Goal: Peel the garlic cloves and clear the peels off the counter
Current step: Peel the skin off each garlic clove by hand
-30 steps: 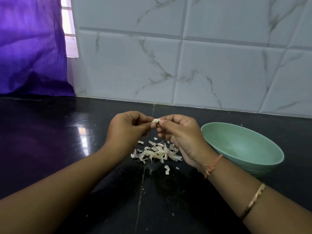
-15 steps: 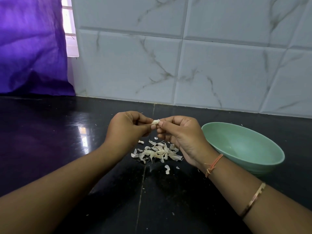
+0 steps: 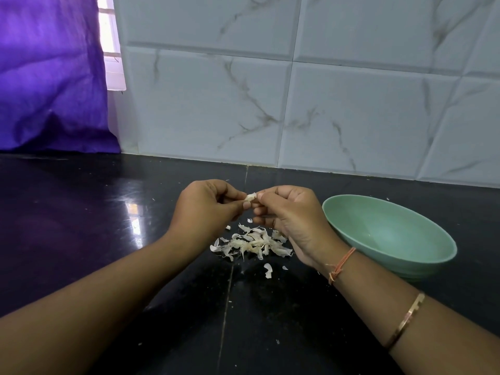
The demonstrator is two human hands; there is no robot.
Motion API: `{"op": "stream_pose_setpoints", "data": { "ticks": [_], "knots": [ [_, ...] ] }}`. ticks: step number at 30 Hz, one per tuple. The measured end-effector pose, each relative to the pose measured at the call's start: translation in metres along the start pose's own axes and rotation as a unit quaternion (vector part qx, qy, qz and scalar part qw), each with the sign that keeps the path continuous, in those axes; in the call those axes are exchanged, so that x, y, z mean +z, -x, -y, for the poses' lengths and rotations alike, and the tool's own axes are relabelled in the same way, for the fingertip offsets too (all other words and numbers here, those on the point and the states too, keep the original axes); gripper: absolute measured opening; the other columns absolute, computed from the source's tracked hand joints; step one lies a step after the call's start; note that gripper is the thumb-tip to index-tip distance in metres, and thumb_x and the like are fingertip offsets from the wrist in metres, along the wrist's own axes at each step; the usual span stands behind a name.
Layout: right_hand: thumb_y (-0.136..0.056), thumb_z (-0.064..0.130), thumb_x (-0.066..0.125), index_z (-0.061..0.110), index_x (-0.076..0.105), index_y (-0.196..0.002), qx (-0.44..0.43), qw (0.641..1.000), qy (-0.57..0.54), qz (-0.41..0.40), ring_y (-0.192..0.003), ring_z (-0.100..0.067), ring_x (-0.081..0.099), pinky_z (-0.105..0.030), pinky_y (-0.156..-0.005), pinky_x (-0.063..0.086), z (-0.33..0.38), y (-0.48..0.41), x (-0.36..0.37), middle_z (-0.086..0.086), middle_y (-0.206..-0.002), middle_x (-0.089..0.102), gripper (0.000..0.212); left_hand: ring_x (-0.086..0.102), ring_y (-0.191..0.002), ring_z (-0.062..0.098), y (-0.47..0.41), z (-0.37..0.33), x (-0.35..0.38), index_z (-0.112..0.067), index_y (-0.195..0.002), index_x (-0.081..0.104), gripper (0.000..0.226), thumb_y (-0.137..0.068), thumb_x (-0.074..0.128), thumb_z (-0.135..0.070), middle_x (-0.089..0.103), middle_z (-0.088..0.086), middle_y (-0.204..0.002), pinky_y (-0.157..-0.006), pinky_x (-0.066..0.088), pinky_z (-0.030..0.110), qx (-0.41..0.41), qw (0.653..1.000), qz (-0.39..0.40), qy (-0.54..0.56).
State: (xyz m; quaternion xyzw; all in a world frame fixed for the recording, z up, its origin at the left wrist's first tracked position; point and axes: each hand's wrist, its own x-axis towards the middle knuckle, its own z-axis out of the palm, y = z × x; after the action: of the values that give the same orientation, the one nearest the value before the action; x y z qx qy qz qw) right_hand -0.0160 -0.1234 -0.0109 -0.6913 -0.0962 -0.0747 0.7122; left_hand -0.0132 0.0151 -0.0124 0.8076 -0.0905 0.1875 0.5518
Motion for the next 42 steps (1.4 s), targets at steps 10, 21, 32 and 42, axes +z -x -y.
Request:
{"op": "stream_pose_setpoints", "data": {
  "ticks": [10,21,32,42],
  "knots": [
    [-0.081,0.013,0.063,0.012,0.067,-0.068,-0.153,0.941,0.297,-0.052,-0.047,-0.003,0.055,-0.013,-0.047,0.040,0.0012,0.0045,0.0001,0.015,-0.043,0.055,0.013,0.055,-0.053,0.007,0.0040,-0.0029,0.0003,-0.028,-0.067,0.068,0.014,-0.072,0.078,-0.019,0.066,-0.002,-0.057,-0.052,0.043,0.019,0.015,0.999,0.004,-0.038],
    [-0.090,0.022,0.049,0.005,0.058,-0.083,-0.231,0.831,0.502,-0.059,-0.078,-0.022,0.050,-0.031,-0.062,0.028,0.0002,0.0037,0.0024,-0.006,-0.084,0.058,0.021,0.058,-0.058,-0.006,0.0080,-0.0037,0.0060,-0.026,-0.075,0.070,0.006,-0.075,0.074,-0.021,0.067,-0.013,-0.063,-0.057,0.045,0.008,0.046,0.998,-0.021,0.028],
    [-0.086,0.013,0.053,0.008,0.060,-0.074,-0.242,0.890,0.379,-0.073,-0.057,-0.009,0.042,-0.018,-0.051,0.030,-0.0036,0.0021,0.0008,0.005,-0.066,0.052,0.014,0.059,-0.057,0.006,0.0053,-0.0067,0.0031,-0.016,-0.075,0.071,0.007,-0.076,0.072,-0.008,0.069,0.009,-0.067,-0.061,0.053,0.019,0.003,0.990,-0.008,0.139],
    [-0.086,0.013,0.059,0.006,0.066,-0.073,-0.164,0.953,0.254,-0.034,-0.044,-0.005,0.040,-0.015,-0.043,0.032,-0.0035,0.0014,-0.0010,0.005,-0.049,0.050,0.016,0.058,-0.052,0.001,0.0024,-0.0039,0.0026,-0.016,-0.076,0.071,0.010,-0.077,0.071,-0.006,0.067,-0.003,-0.058,-0.056,0.050,0.012,-0.004,0.990,-0.011,0.142]
  ]
}}
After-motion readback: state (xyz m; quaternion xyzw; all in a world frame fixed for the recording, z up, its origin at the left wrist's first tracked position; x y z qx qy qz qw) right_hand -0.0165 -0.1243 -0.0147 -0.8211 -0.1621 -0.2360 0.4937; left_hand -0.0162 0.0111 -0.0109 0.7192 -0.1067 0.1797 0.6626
